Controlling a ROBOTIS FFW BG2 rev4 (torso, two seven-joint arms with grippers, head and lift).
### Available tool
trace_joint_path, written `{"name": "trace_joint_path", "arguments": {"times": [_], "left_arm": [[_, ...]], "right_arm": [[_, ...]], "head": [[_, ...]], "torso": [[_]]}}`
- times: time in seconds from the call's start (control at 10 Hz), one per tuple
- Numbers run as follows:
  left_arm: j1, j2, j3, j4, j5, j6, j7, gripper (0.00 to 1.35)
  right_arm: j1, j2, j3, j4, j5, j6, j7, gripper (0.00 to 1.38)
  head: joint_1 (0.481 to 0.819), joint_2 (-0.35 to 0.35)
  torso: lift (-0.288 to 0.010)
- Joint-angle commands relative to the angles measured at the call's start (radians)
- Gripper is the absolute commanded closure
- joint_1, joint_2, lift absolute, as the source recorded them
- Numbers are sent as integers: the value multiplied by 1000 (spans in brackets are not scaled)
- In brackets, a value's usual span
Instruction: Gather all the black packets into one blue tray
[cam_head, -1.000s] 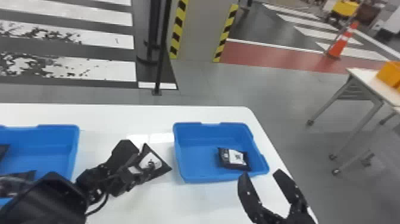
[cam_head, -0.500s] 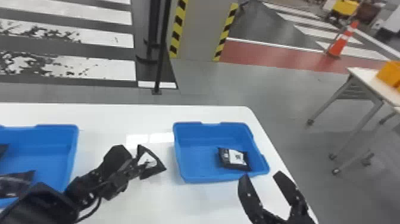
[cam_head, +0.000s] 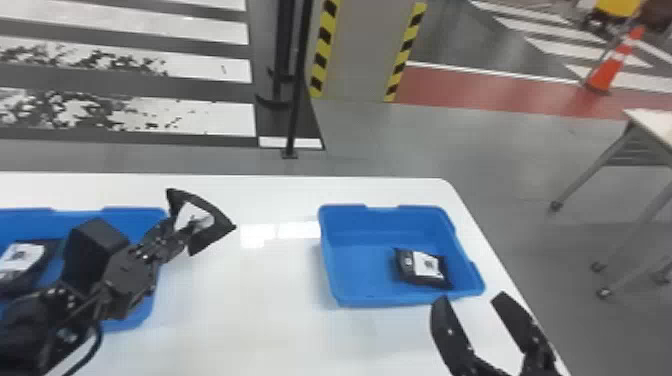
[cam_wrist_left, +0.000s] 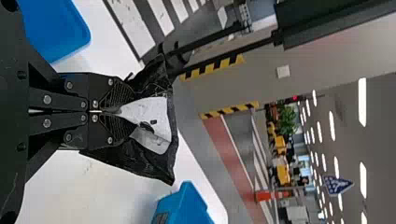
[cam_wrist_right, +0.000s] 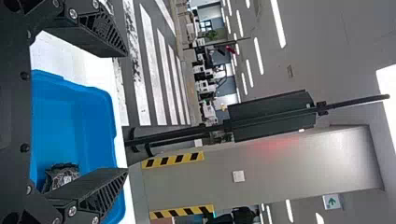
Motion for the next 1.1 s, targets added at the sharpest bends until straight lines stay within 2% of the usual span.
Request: {"name": "trace_joint_path", "arguments": {"times": [0.0, 0.2, 0.4, 0.5, 0.6, 0.7, 0.8, 0.9, 1.0], "left_arm": [[141, -4, 140, -181, -10, 15, -5, 1208], [236, -28, 307, -257, -8, -4, -22, 1208], [249, -22, 409, -250, -14, -29, -53, 1194], [234, -9, 421, -206, -16, -61, -73, 1131], [214, 5, 419, -159, -8, -75, -91, 868], [205, 7, 421, -120, 6, -134, -91, 338], [200, 2, 433, -117, 4, -117, -99, -2], [214, -1, 439, -117, 32, -186, -97, 99], [244, -13, 449, -120, 94, -240, -94, 269]], "right_arm": [[0, 0, 0, 0, 0, 0, 2, 150], [0, 0, 0, 3, 2, 0, 6, 150], [-7, -8, 16, 10, 0, 0, 9, 150], [-10, -8, 18, 13, 0, 2, 9, 150], [-10, -8, 20, 15, 0, 0, 9, 150], [-12, -8, 20, 15, 0, 0, 9, 150], [-17, -8, 24, 15, 2, 0, 11, 148], [-22, -8, 26, 15, 8, 2, 14, 145], [-29, -9, 26, 15, 14, 5, 17, 145]], "head": [[695, -203], [695, -87], [695, 8], [695, 62], [695, 93], [695, 101], [695, 104], [695, 108], [695, 112]], "torso": [[-110], [-110], [-110], [-110], [-110], [-110], [-110], [-110], [-110]]}}
